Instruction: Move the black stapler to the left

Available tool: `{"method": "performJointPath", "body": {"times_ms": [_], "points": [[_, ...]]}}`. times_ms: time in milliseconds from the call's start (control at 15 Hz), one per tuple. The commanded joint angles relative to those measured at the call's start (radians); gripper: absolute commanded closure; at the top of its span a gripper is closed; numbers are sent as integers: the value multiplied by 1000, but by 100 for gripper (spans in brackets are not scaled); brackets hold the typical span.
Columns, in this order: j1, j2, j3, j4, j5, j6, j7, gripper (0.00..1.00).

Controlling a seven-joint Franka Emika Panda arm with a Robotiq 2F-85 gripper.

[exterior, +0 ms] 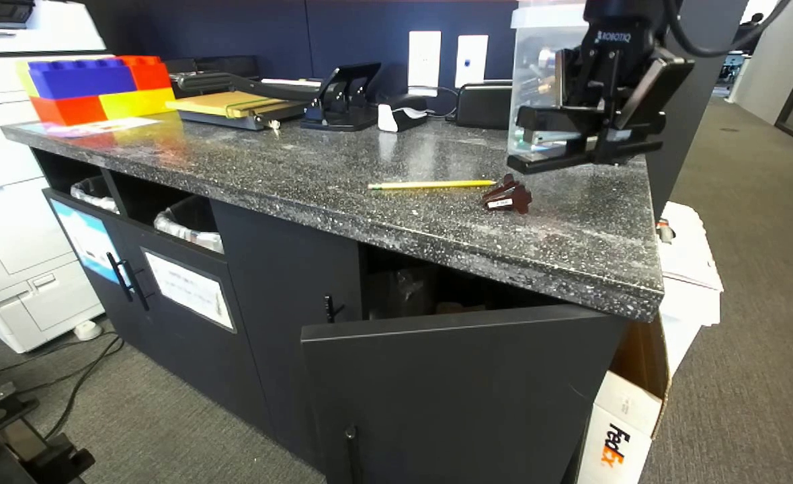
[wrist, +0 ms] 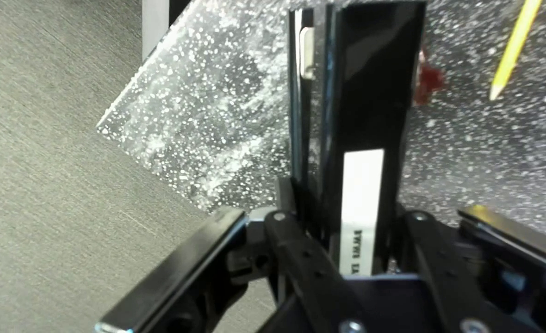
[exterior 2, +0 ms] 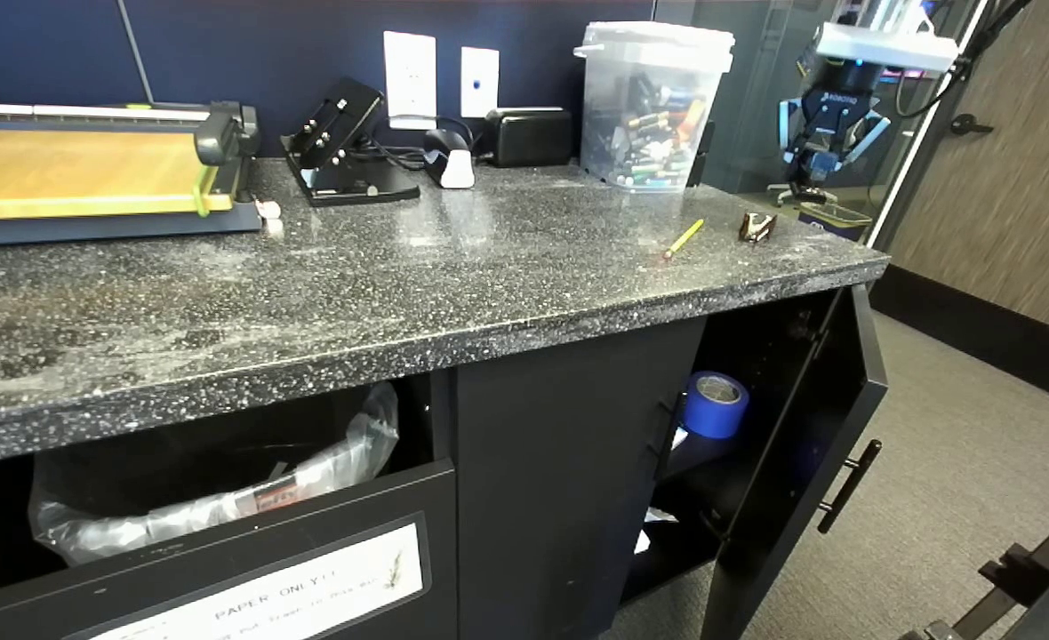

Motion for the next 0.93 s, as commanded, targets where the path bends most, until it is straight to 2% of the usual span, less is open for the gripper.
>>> {"method": "performJointPath", "body": {"times_ms": [0, 200, 467, 667, 867], "points": [[46, -106, 54, -25, 8, -120, -56, 83], [139, -138, 72, -24, -5, -166, -44, 83], [294, -136, 91, -31, -19, -171, -45, 83], [416, -55, 104, 45, -24, -176, -35, 83], [490, -19, 109, 31, -25, -150, -41, 83]]}}
